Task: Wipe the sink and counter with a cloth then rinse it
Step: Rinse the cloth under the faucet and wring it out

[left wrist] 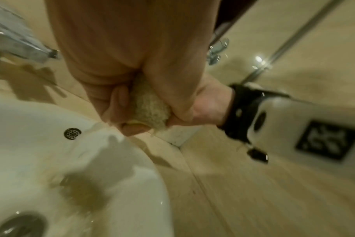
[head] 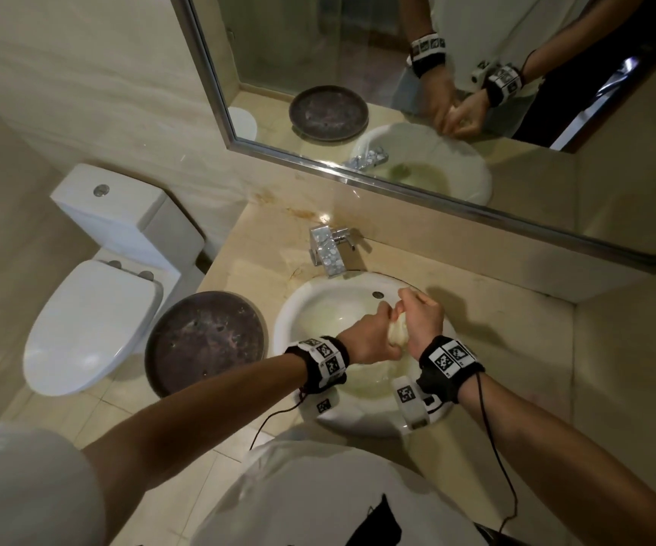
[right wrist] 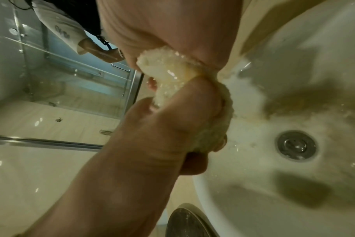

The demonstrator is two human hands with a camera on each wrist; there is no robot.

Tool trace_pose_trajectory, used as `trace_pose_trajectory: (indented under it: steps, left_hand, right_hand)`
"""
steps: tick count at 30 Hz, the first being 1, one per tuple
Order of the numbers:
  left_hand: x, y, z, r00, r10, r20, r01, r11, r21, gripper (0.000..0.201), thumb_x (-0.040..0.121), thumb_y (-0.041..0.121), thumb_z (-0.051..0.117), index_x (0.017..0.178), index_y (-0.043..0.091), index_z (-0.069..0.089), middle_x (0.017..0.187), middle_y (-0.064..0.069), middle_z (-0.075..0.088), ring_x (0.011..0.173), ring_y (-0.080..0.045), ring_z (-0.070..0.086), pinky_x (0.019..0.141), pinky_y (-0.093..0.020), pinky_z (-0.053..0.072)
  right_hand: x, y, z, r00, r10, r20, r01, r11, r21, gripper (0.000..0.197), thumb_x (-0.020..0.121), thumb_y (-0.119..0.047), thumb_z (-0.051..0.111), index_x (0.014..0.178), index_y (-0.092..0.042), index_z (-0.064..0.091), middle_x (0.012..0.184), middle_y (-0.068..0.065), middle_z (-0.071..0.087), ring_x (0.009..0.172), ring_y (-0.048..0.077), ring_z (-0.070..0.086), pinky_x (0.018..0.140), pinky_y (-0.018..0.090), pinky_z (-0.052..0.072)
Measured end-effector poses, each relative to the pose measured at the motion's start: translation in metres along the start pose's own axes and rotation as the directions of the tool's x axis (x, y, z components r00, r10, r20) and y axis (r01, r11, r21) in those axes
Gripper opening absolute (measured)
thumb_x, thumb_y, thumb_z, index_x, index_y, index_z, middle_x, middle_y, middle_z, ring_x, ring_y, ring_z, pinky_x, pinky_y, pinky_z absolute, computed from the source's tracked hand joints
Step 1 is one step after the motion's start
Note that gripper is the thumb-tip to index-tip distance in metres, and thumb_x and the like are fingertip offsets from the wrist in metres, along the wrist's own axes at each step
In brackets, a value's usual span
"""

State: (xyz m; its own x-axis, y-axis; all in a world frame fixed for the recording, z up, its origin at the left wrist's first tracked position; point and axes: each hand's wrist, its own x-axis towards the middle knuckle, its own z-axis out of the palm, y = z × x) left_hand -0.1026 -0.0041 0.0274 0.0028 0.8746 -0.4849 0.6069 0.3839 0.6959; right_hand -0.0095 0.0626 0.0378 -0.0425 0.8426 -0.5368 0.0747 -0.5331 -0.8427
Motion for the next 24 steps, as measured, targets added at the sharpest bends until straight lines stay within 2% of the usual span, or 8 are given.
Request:
trace_pose_trajectory:
  steps: [2, 5, 10, 13, 15, 18, 20, 24]
  left_hand:
    - [-0.001, -0.001, 0.003, 0.998, 0.05, -0.033, -0.047, 0.994, 0.096, 0.058, 0.078, 0.026, 0.07, 0.12, 0.013, 0.031, 0.081, -0.009, 0.06, 0.066, -0.028, 0.061, 0.054, -0.037, 0.048]
    - [0.002, -0.004, 0.005, 0.996, 0.072, -0.049, -0.063, 0.984, 0.167, 0.064, 0.079, 0.027, 0.07, 0.126, 0.012, 0.028, 0.075, -0.007, 0.058, 0.06, -0.026, 0.058, 0.05, -0.035, 0.046]
    - [0.011, -0.012, -0.015, 0.999, 0.041, -0.025, -0.036, 0.979, 0.202, 0.062, 0.083, 0.028, 0.07, 0.127, 0.007, 0.032, 0.086, -0.009, 0.065, 0.069, -0.026, 0.063, 0.056, -0.035, 0.051]
    - [0.015, -0.013, -0.033, 1.0, 0.008, 0.022, -0.009, 0.997, 0.078, 0.028, 0.084, 0.026, 0.07, 0.101, 0.012, 0.053, 0.087, -0.005, 0.065, 0.076, -0.024, 0.062, 0.057, -0.028, 0.045]
    - [0.019, -0.019, -0.039, 0.996, -0.055, 0.064, 0.061, 0.993, -0.102, 0.014, 0.081, 0.024, 0.069, 0.084, 0.012, 0.064, 0.076, -0.004, 0.067, 0.068, -0.024, 0.064, 0.056, -0.028, 0.048]
    - [0.019, -0.023, -0.044, 0.988, -0.123, 0.097, 0.148, 0.938, -0.314, 0.015, 0.073, 0.024, 0.068, 0.083, 0.013, 0.065, 0.071, 0.0, 0.058, 0.061, -0.014, 0.054, 0.049, -0.024, 0.046]
    - [0.016, -0.021, -0.047, 0.988, -0.1, 0.117, 0.138, 0.911, -0.389, 0.014, 0.073, 0.02, 0.065, 0.087, 0.018, 0.063, 0.074, 0.006, 0.057, 0.063, -0.008, 0.051, 0.049, -0.021, 0.045]
    - [0.011, -0.019, -0.047, 0.976, -0.028, 0.214, 0.126, 0.879, -0.46, 0.01, 0.076, 0.014, 0.065, 0.084, 0.017, 0.06, 0.078, 0.002, 0.051, 0.065, -0.009, 0.047, 0.049, -0.021, 0.041]
  right_hand:
    - [0.002, 0.001, 0.003, 0.999, 0.001, -0.04, -0.003, 0.999, -0.044, 0.032, 0.085, -0.007, 0.059, 0.055, -0.008, 0.048, 0.052, 0.007, 0.046, 0.04, 0.017, 0.044, 0.051, 0.024, 0.043]
    - [0.006, 0.005, 0.008, 0.997, 0.003, -0.08, -0.011, 0.996, -0.092, 0.032, 0.087, -0.013, 0.059, 0.056, -0.007, 0.052, 0.053, 0.005, 0.05, 0.043, 0.015, 0.046, 0.053, 0.024, 0.044]
    - [0.021, 0.012, 0.008, 0.993, 0.034, -0.113, -0.044, 0.995, -0.089, 0.04, 0.093, -0.033, 0.064, 0.06, -0.011, 0.064, 0.061, 0.006, 0.066, 0.064, 0.026, 0.062, 0.075, 0.044, 0.058]
    - [0.022, 0.006, 0.007, 1.0, 0.015, 0.004, -0.015, 0.998, -0.065, 0.042, 0.095, -0.04, 0.065, 0.066, -0.01, 0.068, 0.077, 0.017, 0.073, 0.071, 0.03, 0.067, 0.079, 0.048, 0.059]
    - [0.014, -0.004, 0.008, 0.988, -0.055, 0.141, 0.061, 0.997, -0.039, 0.037, 0.093, -0.04, 0.069, 0.077, -0.006, 0.07, 0.086, 0.017, 0.075, 0.079, 0.029, 0.069, 0.081, 0.046, 0.058]
    - [-0.001, -0.017, 0.007, 0.912, -0.219, 0.347, 0.272, 0.956, -0.111, 0.032, 0.086, -0.034, 0.078, 0.096, -0.006, 0.067, 0.1, 0.012, 0.073, 0.091, 0.017, 0.07, 0.083, 0.034, 0.057]
    - [-0.006, -0.023, 0.006, 0.839, -0.291, 0.46, 0.409, 0.895, -0.179, 0.028, 0.081, -0.025, 0.083, 0.097, -0.011, 0.065, 0.099, 0.01, 0.07, 0.083, 0.012, 0.067, 0.072, 0.026, 0.056]
    - [-0.001, -0.024, 0.007, 0.723, -0.373, 0.581, 0.624, 0.713, -0.32, 0.024, 0.08, -0.02, 0.082, 0.095, -0.022, 0.064, 0.095, -0.001, 0.065, 0.08, 0.018, 0.062, 0.073, 0.033, 0.053]
